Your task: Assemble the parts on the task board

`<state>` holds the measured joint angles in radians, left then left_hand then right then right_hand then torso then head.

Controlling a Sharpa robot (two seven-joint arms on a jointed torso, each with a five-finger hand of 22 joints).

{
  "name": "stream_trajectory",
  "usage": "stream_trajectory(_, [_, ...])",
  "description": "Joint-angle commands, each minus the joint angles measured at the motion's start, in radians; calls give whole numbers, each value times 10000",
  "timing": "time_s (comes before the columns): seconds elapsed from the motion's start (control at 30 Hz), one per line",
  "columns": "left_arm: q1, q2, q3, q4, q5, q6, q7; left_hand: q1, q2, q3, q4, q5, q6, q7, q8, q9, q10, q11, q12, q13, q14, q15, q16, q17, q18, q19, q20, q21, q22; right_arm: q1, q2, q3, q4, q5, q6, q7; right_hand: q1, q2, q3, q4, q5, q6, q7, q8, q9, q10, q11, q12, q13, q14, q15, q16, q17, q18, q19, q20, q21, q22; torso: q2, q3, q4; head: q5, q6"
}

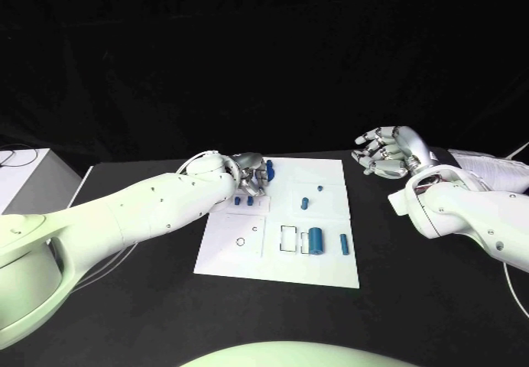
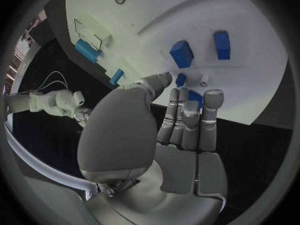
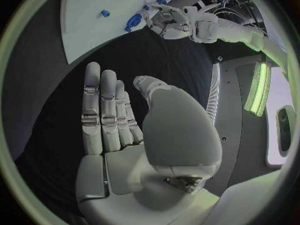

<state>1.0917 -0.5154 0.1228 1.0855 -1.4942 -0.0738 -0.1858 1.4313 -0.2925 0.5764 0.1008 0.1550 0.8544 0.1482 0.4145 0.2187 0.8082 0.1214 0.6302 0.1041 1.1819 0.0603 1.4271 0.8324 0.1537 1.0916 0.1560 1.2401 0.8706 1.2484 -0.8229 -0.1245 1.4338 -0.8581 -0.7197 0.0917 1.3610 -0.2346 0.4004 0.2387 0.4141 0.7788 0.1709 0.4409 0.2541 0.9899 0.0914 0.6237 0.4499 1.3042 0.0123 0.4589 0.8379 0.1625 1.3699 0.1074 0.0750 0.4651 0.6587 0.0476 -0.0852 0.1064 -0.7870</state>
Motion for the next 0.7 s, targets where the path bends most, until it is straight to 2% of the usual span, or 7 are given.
stream_trajectory(0.03, [16, 70, 1, -45, -39, 193, -97, -18, 39, -48, -18, 19, 50, 20, -71, -11, 47, 58, -55, -11, -43, -9, 41, -12, -40, -83, -11, -52, -9, -2, 2, 5, 21, -157, 24, 89, -74, -26, 36, 22, 63, 11, 51, 52, -9, 87, 2, -55, -15, 50, 8, -33, 9, 183, 62, 28, 37, -12, 3, 2, -17, 1, -8])
stream_trajectory(0.33, [15, 154, -10, -239, 2, 2, -105, 97, 115, 118, -10, 28, 136, 19, -180, -24, 173, 54, -133, -44, -116, -10, 48, -151, -21, -166, -7, -90, -79, -1, -3, 5, 27, -167, 26, 88, -74, -26, 36, 22, 63, 11, 51, 52, -9, 87, 2, -55, -15, 50, 8, -33, 9, 183, 62, 28, 37, -12, -3, 4, 6, -23, -38])
stream_trajectory(0.5, [15, 162, -15, -273, 49, 133, -110, 198, 161, 307, -14, 17, 271, 48, -238, -16, 319, 29, -189, -67, -118, -32, 79, -181, -21, -170, -21, -67, -55, -1, -1, 5, 24, -168, 27, 90, -74, -26, 36, 22, 63, 11, 51, 52, -9, 87, 2, -55, -15, 50, 8, -33, 9, 183, 62, 28, 37, -12, -6, 18, -3, -12, -70])
stream_trajectory(0.7, [15, 178, -22, -307, 129, 323, -96, 264, 190, 453, -29, 15, 368, 49, -280, -6, 428, 11, -243, -88, -212, -48, 74, -347, 11, -297, -37, -126, -191, -1, 0, 5, 26, -168, 30, 91, -106, -37, 40, 39, 85, 16, 47, 50, -11, 93, -1, -58, -25, 62, 8, -46, 21, 183, 65, 29, 39, -26, -8, 11, -8, -11, -87])
